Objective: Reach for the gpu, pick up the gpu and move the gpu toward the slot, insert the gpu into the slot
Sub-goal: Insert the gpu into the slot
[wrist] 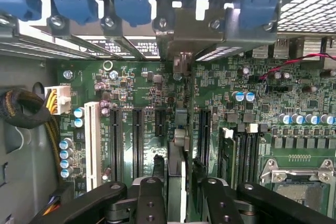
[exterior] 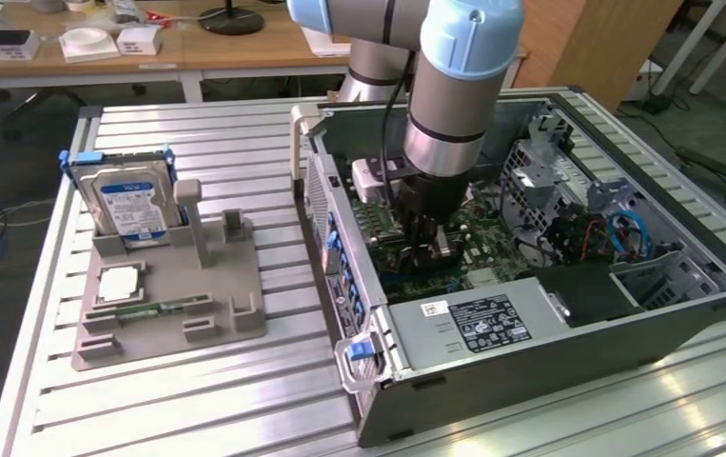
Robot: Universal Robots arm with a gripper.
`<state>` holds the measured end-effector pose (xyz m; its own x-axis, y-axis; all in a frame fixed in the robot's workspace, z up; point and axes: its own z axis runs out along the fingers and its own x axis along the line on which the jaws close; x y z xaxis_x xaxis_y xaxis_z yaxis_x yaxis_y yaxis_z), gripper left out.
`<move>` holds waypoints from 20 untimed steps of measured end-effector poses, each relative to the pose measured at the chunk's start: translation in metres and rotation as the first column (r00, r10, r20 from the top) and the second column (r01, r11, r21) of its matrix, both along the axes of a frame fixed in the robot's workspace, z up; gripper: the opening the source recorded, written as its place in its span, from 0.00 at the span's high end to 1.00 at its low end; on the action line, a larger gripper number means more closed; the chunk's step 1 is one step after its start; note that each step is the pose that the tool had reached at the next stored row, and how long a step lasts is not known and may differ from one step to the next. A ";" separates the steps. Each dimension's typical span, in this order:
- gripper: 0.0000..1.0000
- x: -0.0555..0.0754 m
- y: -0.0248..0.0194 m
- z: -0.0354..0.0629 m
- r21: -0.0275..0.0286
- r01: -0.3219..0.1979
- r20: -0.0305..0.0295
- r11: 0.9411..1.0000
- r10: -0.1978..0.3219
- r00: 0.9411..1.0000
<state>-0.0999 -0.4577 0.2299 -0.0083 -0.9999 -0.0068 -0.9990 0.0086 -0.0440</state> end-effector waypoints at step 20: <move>0.67 -0.005 0.0004 0.0312 0.000 0.000 0.030 1.000 0.000 1.000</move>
